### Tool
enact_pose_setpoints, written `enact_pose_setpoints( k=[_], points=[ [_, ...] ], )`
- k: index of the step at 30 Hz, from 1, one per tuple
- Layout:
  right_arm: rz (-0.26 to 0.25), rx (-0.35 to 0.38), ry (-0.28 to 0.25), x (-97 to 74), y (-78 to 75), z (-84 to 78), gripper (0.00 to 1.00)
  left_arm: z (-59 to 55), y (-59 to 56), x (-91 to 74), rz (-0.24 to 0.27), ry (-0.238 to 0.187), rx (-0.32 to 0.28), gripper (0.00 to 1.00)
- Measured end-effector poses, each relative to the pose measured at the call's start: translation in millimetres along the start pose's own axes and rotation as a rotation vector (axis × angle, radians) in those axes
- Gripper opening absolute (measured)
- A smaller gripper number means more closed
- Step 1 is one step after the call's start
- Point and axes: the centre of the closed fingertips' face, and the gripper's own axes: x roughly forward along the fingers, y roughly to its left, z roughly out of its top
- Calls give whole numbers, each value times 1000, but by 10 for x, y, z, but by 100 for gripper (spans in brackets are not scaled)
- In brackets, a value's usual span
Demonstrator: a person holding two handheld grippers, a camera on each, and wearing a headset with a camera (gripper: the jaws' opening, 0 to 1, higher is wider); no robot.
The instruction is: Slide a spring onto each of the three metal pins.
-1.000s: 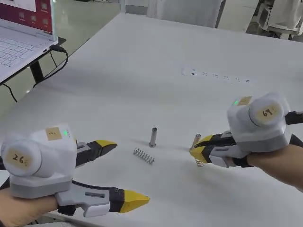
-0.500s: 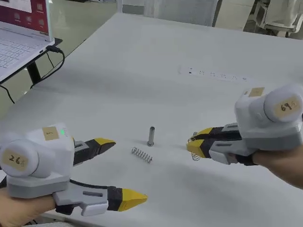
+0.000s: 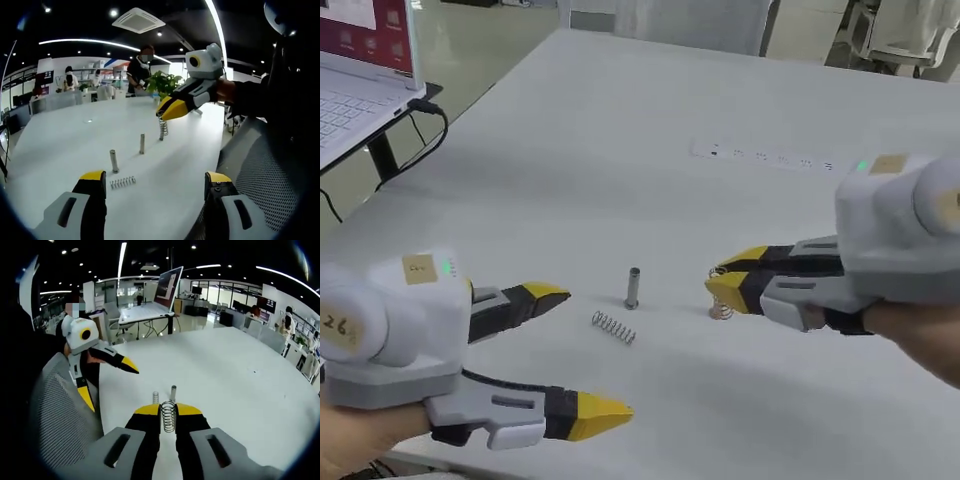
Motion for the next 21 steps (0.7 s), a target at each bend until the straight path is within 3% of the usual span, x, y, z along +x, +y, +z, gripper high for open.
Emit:
enact_pose_setpoints(
  k=[14, 21],
  points=[
    [5, -38, -68, -107, 125, 319, 8, 368, -91, 158, -80, -30, 64, 75],
    [18, -49, -98, -133, 193, 459, 8, 590, -140, 191, -110, -90, 74, 69]
  ],
)
